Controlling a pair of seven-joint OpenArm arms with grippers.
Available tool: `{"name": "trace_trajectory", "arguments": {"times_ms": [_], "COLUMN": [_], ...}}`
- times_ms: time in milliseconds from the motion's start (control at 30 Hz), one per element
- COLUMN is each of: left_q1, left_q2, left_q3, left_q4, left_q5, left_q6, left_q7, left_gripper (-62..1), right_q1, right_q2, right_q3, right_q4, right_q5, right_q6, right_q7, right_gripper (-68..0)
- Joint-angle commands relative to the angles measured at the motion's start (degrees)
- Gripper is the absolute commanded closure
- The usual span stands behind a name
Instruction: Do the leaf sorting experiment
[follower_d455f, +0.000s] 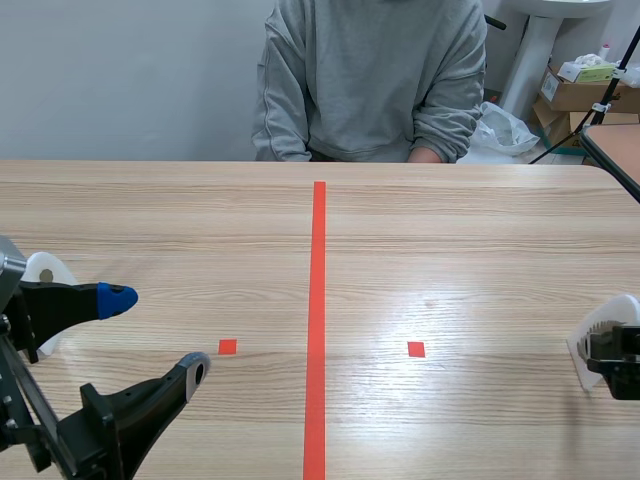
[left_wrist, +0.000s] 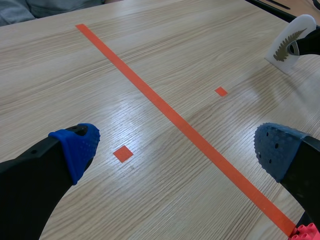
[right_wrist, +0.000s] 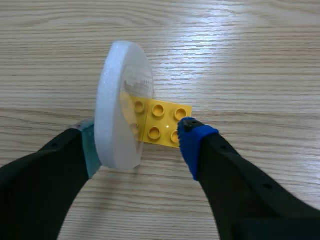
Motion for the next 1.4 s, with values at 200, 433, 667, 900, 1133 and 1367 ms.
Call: {"name": "trace_trajectory", "arguments": {"times_ms": [200, 433, 667, 900, 1133, 1367], "left_q1": [0.0, 0.0, 0.0, 0.0, 0.0, 0.0], "left_q2": [0.3, 0.3, 0.3, 0.3, 0.3, 0.3], "left_q3": [-0.5, -0.5, -0.5, -0.5, -0.5, -0.5], "left_q4": [0.9, 0.9, 0.9, 0.9, 0.9, 0.9], "left_q5": [-0.6, -0.6, -0.6, -0.5, -0.5, -0.5], "left_q6": [0.1, 0.1, 0.1, 0.1, 0.1, 0.1], "left_q7": [-0.6, -0.4, -0.2, -0.2, -0.2, -0.2], "left_gripper": [-62.3, -62.3, -62.3, -62.3, -62.3, -62.3], "right_q1": [0.3, 0.0, -5.4, -8.7, -7.4, -3.1], "right_q2": [1.0, 1.1, 2.5, 5.4, 8.6, 13.6], "right_q3": [0.3, 4.0, 11.5, 18.1, 18.4, 7.6], "right_q4": [0.5, 1.1, 8.2, 18.3, 25.4, 26.8], "right_q5": [0.2, 3.1, 6.1, 6.3, 11.7, 12.6], "right_q6": [0.0, 1.8, 4.1, 11.5, 19.3, 20.1], "right_q7": [0.9, -1.1, -1.3, 0.2, 4.1, 2.4], "right_gripper": [-67.9, -67.9, -67.9, -67.9, -67.9, -67.9]}}
